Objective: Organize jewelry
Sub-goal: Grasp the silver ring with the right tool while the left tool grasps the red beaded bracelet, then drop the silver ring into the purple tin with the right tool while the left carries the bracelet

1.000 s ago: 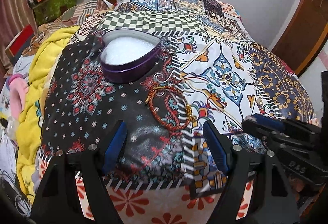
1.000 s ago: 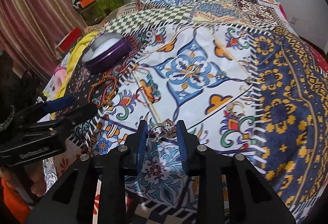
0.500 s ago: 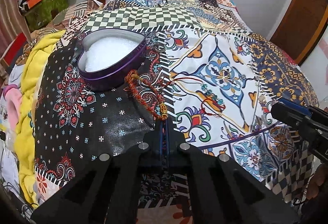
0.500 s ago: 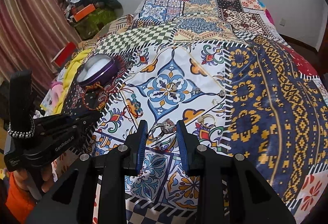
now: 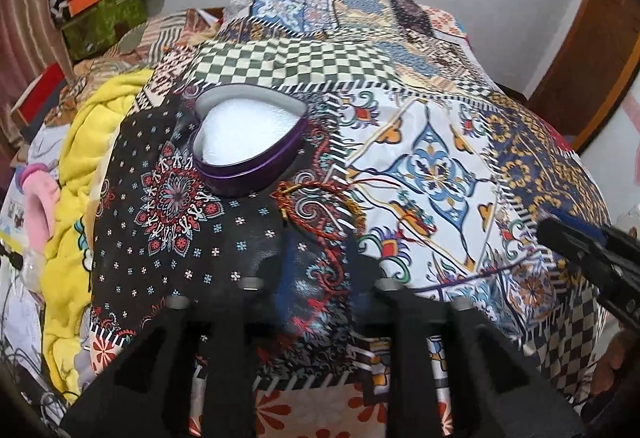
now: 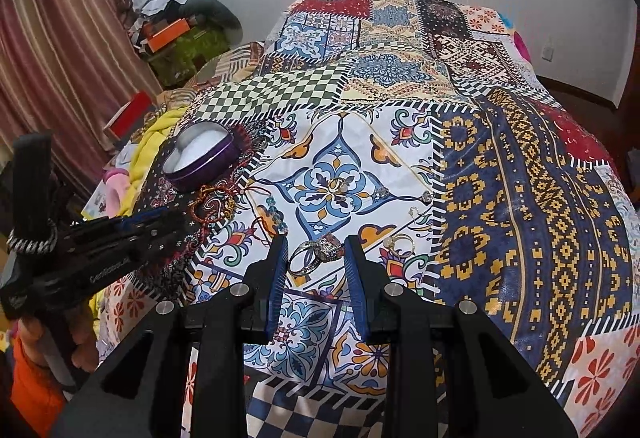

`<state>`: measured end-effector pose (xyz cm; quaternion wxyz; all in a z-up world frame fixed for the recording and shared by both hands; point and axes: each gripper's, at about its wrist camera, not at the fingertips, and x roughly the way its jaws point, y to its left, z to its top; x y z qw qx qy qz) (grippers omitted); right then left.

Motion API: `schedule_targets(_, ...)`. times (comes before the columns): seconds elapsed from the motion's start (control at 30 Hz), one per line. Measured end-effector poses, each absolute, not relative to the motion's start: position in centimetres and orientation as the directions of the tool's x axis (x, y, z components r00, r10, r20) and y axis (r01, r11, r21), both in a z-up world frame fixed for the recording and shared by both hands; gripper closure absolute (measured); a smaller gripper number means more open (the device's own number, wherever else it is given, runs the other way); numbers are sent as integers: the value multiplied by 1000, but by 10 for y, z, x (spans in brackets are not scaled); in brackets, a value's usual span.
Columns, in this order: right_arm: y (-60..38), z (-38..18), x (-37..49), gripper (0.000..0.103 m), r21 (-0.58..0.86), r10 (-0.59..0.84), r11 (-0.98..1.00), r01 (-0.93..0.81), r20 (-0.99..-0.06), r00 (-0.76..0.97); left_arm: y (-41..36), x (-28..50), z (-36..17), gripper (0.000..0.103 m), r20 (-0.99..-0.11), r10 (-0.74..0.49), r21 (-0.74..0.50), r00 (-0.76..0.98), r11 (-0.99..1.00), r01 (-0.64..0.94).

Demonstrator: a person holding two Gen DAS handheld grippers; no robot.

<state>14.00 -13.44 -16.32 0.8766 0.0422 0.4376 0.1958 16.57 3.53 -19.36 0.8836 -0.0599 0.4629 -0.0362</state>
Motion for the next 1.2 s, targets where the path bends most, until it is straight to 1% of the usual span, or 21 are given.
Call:
schedule_targets(0.03, -135, -163, 140, 77, 245, 379, 920, -305, -751, 541, 37, 168, -194, 57, -811, -123, -151, 572, 989, -2)
schedule_targets(0.07, -136, -164, 140, 77, 245, 378, 921, -304, -751, 540, 38, 170, -195, 56, -809, -125, -157, 574, 988, -6)
schedule_targets(0.2, -141, -166, 143, 77, 250, 375, 923, -293, -753, 540, 41, 185, -206, 56, -823, -132, -177, 553, 984, -28)
schedule_targets(0.23, -142, -166, 143, 77, 252, 375, 923, -290, -754, 540, 41, 191, -213, 61, -833, -137, -186, 536, 982, -37)
schedule_targets(0.27, -143, -166, 144, 77, 253, 374, 924, -287, -754, 540, 42, 196, -219, 70, -843, -139, -189, 520, 981, -43)
schedule_targets(0.4, -148, -167, 145, 77, 247, 365, 928, -280, -755, 545, 40, 200, -229, 91, -842, -101, -156, 530, 986, -60)
schedule_targets(0.43, -149, -167, 145, 77, 246, 363, 929, -278, -755, 545, 41, 201, -230, 99, -841, -111, -171, 529, 983, -65)
schedule_targets(0.47, -149, -168, 146, 77, 247, 362, 929, -275, -757, 544, 43, 201, -231, 100, -839, -134, -199, 527, 978, -69)
schedule_targets(0.53, -150, -168, 147, 77, 247, 361, 930, -272, -756, 545, 45, 200, -229, 100, -837, -150, -215, 526, 974, -65)
schedule_targets(0.73, -147, -163, 147, 77, 238, 359, 930, -280, -750, 556, 46, 186, -214, 100, -818, -146, -212, 556, 976, -55)
schedule_targets(0.97, -135, -151, 147, 77, 232, 373, 923, -307, -730, 573, 55, 168, -176, 100, -762, -105, -183, 639, 981, -57)
schedule_targets(1.2, -112, -133, 149, 77, 219, 398, 910, -352, -700, 594, 71, 157, -142, 100, -697, -87, -189, 712, 980, -64)
